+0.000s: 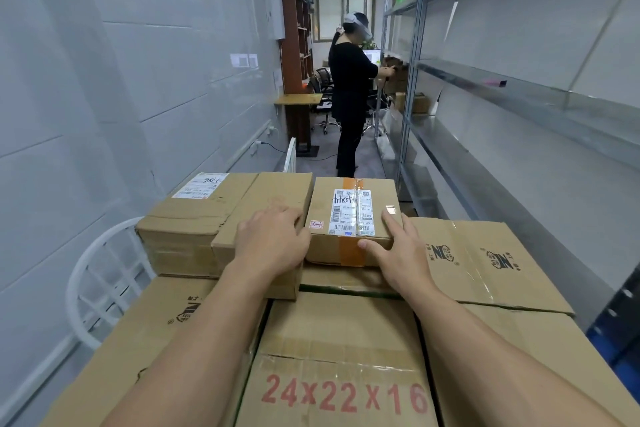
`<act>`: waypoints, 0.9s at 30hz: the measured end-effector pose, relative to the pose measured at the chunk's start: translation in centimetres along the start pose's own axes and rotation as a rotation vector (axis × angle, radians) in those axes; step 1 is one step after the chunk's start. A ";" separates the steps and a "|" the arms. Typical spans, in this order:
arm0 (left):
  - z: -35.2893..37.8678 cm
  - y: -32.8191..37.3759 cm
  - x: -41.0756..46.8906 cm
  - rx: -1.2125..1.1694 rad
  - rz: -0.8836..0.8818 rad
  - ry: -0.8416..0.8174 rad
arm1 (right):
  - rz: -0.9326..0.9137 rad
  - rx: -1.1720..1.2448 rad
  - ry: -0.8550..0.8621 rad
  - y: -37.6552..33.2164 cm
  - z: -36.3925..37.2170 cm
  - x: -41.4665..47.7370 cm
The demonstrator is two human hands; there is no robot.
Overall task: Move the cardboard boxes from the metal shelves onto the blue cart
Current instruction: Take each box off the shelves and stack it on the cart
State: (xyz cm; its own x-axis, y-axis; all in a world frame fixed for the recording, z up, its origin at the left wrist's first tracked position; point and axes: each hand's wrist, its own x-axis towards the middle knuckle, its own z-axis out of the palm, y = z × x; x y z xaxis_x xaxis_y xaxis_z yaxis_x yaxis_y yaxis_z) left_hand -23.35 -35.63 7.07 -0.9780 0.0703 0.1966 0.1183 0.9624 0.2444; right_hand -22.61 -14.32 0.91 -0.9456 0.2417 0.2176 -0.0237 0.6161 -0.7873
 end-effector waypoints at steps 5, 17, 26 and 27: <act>0.2 0.2 -0.2 -0.006 -0.006 0.027 | 0.021 0.010 0.001 0.0 0.2 1.0; 0.3 0.2 -0.3 -0.007 0.001 0.036 | 0.051 -0.009 -0.070 0.4 0.1 1.8; 0.7 0.7 -0.9 -0.155 0.100 0.173 | 0.050 0.037 0.040 0.2 -1.0 -0.2; 0.9 0.9 -1.0 -0.223 0.132 0.199 | 0.035 0.037 0.059 0.1 -1.2 -0.5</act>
State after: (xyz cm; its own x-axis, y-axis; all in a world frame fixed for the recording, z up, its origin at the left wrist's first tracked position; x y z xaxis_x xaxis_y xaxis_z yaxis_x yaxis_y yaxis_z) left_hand -22.40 -34.58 6.29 -0.9014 0.1165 0.4169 0.2978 0.8660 0.4018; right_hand -21.80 -13.50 1.41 -0.9255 0.3071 0.2218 -0.0036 0.5785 -0.8157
